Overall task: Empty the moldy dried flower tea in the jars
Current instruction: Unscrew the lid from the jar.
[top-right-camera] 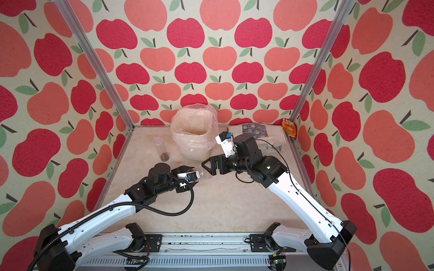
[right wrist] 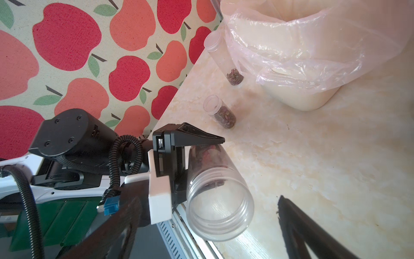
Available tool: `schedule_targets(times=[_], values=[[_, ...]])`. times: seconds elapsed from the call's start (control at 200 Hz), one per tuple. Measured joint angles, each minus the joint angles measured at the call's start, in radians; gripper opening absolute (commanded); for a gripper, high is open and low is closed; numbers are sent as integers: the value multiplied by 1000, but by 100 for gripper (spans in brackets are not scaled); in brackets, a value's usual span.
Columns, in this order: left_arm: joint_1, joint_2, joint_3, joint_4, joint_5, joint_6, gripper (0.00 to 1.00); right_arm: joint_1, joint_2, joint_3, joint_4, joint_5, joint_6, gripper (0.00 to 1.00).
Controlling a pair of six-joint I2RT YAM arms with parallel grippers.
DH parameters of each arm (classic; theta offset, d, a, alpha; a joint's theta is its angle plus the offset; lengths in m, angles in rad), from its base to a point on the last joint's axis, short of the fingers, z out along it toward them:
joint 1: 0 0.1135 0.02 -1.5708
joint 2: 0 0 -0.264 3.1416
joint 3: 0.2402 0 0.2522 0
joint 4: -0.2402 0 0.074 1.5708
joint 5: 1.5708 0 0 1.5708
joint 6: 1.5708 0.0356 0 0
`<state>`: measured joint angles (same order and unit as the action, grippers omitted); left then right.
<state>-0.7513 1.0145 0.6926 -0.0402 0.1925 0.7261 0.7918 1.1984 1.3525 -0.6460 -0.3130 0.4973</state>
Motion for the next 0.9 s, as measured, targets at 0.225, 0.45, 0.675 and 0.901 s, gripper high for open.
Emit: schedule_targets(times=[0.225,0.45,0.675,0.901], values=[[-2,0,0,1,-21,10,16,0,51,-18,1,-18,4,97],[-2,-1,0,1,-28,11,16,14,57,-41,-2,-48,10,84],[-2,-16,0,1,-29,11,16,26,79,-52,-3,-61,4,60],[-2,-20,0,-5,-34,10,16,26,83,-52,0,-74,-10,45]])
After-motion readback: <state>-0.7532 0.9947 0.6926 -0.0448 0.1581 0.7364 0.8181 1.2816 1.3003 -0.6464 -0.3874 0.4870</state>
